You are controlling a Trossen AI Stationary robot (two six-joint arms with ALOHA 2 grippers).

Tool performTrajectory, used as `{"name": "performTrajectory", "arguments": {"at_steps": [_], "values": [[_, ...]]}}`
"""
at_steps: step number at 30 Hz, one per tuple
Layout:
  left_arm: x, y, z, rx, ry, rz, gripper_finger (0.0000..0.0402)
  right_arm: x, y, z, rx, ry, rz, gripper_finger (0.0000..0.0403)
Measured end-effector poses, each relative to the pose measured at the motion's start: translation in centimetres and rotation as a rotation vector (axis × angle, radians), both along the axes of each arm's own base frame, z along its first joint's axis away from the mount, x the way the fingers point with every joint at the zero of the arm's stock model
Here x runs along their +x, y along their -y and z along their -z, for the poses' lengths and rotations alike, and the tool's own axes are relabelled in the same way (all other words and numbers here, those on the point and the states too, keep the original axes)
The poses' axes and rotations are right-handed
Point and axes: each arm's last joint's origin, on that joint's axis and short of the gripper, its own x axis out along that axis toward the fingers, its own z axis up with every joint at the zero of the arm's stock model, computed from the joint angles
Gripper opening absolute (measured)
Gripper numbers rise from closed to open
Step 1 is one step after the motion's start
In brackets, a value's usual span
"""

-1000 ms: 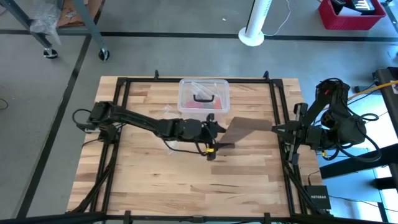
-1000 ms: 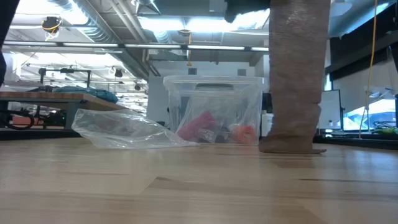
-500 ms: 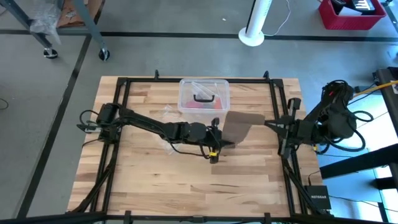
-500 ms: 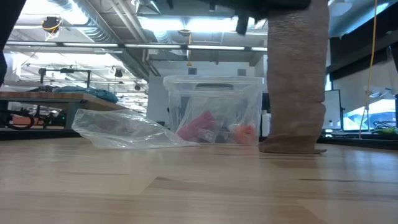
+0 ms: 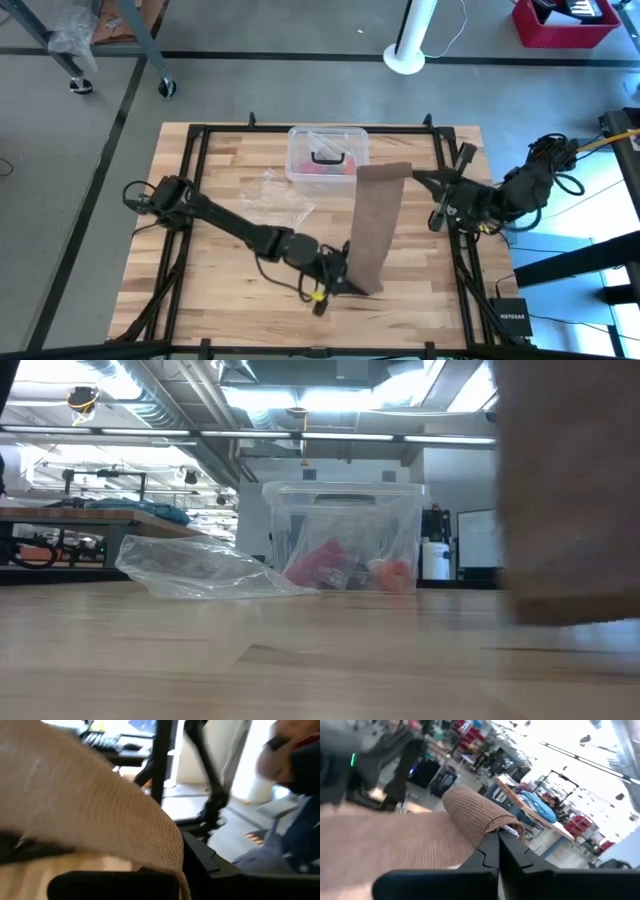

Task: Roll bandage
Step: Roll the brown bandage

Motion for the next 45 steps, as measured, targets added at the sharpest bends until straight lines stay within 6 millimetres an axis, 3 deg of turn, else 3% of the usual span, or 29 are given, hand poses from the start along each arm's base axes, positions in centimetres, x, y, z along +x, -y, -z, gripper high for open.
{"name": "performTrajectory", "arguments": {"at_steps": [5,7,13,20,27,32,36,45], "values": [[-1.9,1.2,-5.0,0.011,0.157,0.036,0.0003,0.2,-0.4,1.1,0.039,-0.066,-0.107,0.0000],[-2.6,1.3,-6.1,0.030,0.188,0.038,0.0004,0.5,-0.7,1.8,0.067,-0.112,-0.147,0.0000],[-3.5,0.9,-7.4,0.047,0.202,-0.026,0.0004,1.6,-1.7,4.7,0.132,-0.277,-0.116,0.0000],[-3.1,-0.3,-8.1,0.027,0.273,-0.072,0.0002,2.9,-2.8,9.6,0.147,-0.396,-0.077,0.0000],[-2.5,-3.8,-9.8,-0.060,0.422,-0.165,0.0005,3.4,-3.4,13.3,0.218,-0.420,-0.124,0.0000],[-2.7,-6.7,-10.8,-0.149,0.353,-0.217,0.0002,3.4,-3.9,14.9,0.306,-0.453,-0.197,0.0000],[-3.7,-9.0,-12.0,-0.094,0.326,-0.342,0.0004,2.8,-5.0,15.8,0.333,-0.447,-0.253,0.0000],[-3.5,-13.3,-11.6,-0.018,0.235,-0.516,0.0009,2.1,-6.4,17.8,0.411,-0.389,-0.342,0.0000]]}}
